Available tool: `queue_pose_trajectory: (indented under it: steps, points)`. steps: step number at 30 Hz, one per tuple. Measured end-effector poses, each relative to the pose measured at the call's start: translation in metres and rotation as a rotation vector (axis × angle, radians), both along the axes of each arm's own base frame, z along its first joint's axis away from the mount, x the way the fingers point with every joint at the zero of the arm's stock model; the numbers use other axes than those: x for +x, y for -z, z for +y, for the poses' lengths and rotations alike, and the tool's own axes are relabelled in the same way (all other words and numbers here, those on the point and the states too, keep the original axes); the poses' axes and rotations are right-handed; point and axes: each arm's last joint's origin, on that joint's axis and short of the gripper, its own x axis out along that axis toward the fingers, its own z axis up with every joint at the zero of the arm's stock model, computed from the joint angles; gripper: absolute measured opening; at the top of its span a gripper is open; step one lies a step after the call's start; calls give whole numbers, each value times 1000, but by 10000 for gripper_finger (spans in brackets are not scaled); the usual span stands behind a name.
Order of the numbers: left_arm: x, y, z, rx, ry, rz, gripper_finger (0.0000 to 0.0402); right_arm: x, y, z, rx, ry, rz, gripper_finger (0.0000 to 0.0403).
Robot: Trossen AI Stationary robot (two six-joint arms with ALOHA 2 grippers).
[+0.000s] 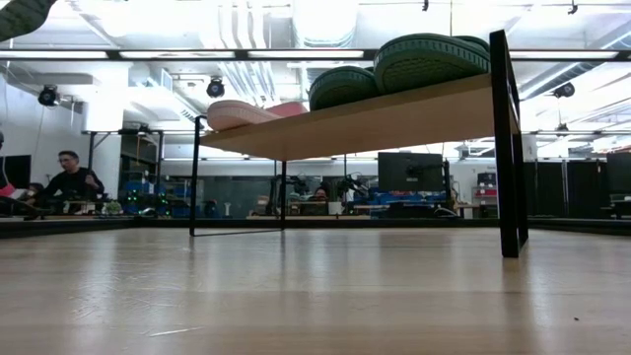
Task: Pick and place slides into the shelf
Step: Put the pink slide on the shelf
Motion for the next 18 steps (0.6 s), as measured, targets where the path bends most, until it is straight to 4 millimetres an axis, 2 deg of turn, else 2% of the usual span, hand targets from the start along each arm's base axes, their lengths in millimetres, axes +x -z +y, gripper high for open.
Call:
queue_pose_trajectory:
  steps: [6, 11, 14, 18]
  points:
    - [-12, -6, -2, -43, -154, -10, 40, -4, -2, -8, -18, 244, -33, 94]
    - [-21, -7, -10, -63, -256, 13, 40, -11, -8, -13, -5, 293, -68, 133]
    - [-24, -8, -17, -91, -291, 13, 40, -15, -10, -15, -13, 313, -75, 145]
    - [-25, -9, -26, -206, -392, 11, 40, -25, -16, -23, 24, 492, -153, 149]
